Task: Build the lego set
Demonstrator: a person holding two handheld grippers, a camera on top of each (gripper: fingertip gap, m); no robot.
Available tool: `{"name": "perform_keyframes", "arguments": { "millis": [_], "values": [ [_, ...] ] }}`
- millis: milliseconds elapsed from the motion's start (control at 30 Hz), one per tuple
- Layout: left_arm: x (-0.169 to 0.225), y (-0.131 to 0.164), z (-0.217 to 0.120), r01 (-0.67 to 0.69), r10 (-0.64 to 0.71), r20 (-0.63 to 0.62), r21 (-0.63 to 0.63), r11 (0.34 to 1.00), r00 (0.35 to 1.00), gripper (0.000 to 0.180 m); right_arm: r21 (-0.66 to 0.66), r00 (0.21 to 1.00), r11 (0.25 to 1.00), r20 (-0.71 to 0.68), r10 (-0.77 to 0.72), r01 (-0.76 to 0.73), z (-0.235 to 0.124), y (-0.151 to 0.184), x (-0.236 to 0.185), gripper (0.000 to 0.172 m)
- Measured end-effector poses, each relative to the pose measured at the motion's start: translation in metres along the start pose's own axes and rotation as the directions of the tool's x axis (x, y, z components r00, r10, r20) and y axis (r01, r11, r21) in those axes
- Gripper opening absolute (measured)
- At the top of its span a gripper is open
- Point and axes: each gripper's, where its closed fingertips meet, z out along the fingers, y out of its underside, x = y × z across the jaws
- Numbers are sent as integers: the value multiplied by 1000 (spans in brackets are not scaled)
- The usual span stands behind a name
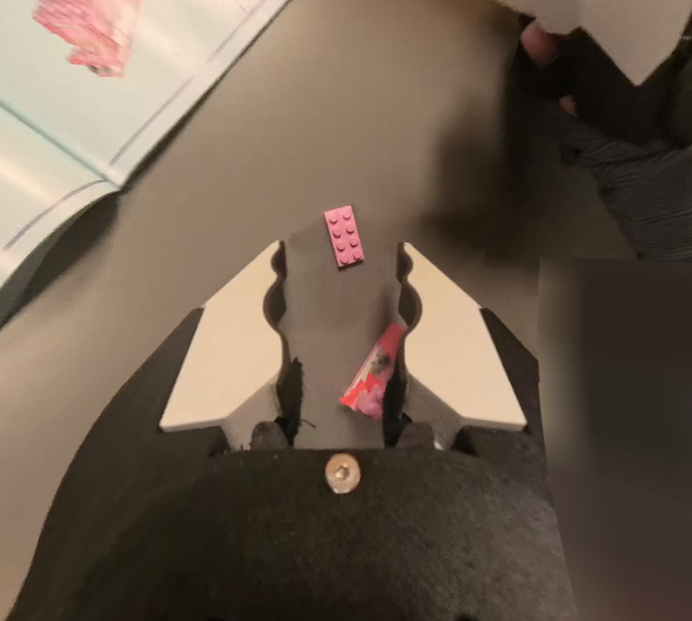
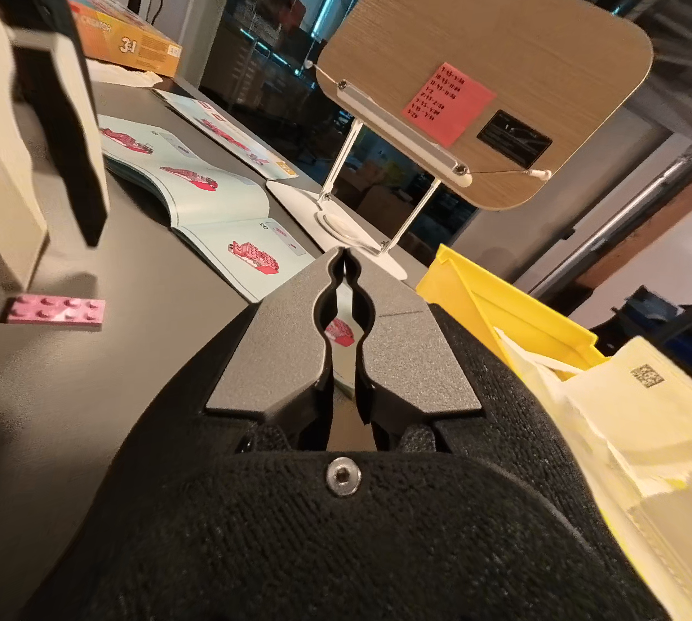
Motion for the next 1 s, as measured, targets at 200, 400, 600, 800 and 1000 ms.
{"name": "perform_keyframes", "arguments": {
  "millis": [200, 400, 600, 800, 1000],
  "values": [
    [-4, -4, -73, 13, 44, -98, 512, 859, 994, 82, -14, 922, 985, 350, 166, -172, -4, -18, -52, 22],
    [13, 42, -83, -64, 221, -214, 564, 823, 952, 93, -182, 774, 970, 585, 241, -164, -18, -15, -104, 44],
    [27, 72, -55, -273, 417, -190, 511, 815, 889, 90, -265, 722, 945, 613, 320, -193, -24, -11, -111, 46],
    [31, 73, -46, -317, 457, -156, 527, 788, 876, 73, -318, 691, 926, 624, 365, -202, -24, -7, -114, 48],
    [33, 73, -42, -391, 506, -96, 520, 760, 857, 64, -392, 663, 908, 641, 386, -149, -29, 2, -127, 52]
  ]
}}
